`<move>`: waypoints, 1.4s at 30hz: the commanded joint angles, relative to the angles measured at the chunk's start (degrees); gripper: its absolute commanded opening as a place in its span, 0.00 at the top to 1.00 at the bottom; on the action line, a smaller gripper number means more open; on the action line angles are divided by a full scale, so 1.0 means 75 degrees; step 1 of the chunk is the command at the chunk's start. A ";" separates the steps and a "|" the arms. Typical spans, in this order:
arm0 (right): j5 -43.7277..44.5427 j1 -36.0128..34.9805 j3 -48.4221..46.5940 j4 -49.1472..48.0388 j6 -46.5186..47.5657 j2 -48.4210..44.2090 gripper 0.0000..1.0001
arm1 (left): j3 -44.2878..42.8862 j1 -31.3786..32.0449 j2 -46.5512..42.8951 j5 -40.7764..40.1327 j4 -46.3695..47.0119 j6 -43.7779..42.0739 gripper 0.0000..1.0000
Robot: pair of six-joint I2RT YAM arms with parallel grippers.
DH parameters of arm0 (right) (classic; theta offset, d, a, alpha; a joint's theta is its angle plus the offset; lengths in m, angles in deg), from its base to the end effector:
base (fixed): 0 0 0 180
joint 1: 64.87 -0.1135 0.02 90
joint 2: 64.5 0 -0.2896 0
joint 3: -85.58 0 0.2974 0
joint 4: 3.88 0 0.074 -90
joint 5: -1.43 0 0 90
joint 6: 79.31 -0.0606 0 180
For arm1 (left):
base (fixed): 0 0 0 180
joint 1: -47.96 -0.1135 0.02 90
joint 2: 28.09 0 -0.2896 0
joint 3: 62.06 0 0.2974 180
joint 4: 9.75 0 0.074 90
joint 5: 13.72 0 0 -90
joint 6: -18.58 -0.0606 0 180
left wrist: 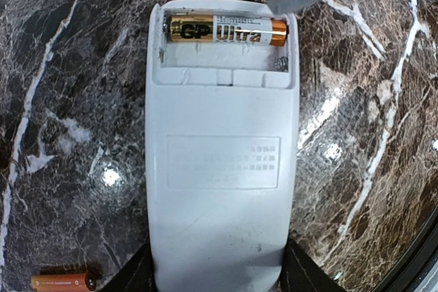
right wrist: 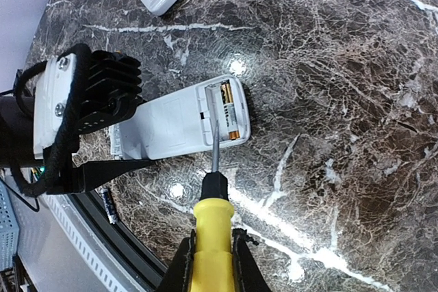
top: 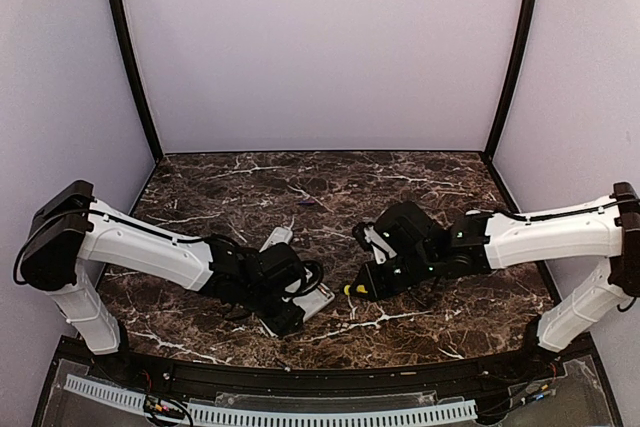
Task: Unload the batteries from the remote control
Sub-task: Remove the battery from the remote control without the battery cover.
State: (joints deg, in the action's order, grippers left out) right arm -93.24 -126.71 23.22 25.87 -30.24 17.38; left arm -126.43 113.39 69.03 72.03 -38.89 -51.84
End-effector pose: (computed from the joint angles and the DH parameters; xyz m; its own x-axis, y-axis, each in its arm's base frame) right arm 0.1595 0.3083 0.1990 -0.8623 -0.2273 -0.4525 -0.4485 0.7577 0.4741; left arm 0.1577 -0.3340 0.1214 -0.6446 0.6062 -0.4658 0.7179 0.6894 -0.0963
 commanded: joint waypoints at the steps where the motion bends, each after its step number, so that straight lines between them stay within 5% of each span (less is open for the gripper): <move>1: 0.0258 -0.0184 -0.0385 0.0225 0.0383 0.0387 1.00 | -0.0091 0.0036 0.0105 -0.0167 -0.0344 -0.0131 0.51; 42: 0.1037 -0.0321 -0.1296 0.1195 0.1413 0.1476 1.00 | -0.0231 0.0042 0.0126 -0.0334 -0.0449 -0.0301 0.55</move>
State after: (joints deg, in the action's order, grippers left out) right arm -87.01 -128.37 14.55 32.51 -20.78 26.61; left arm -127.26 113.48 69.35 71.05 -39.87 -53.20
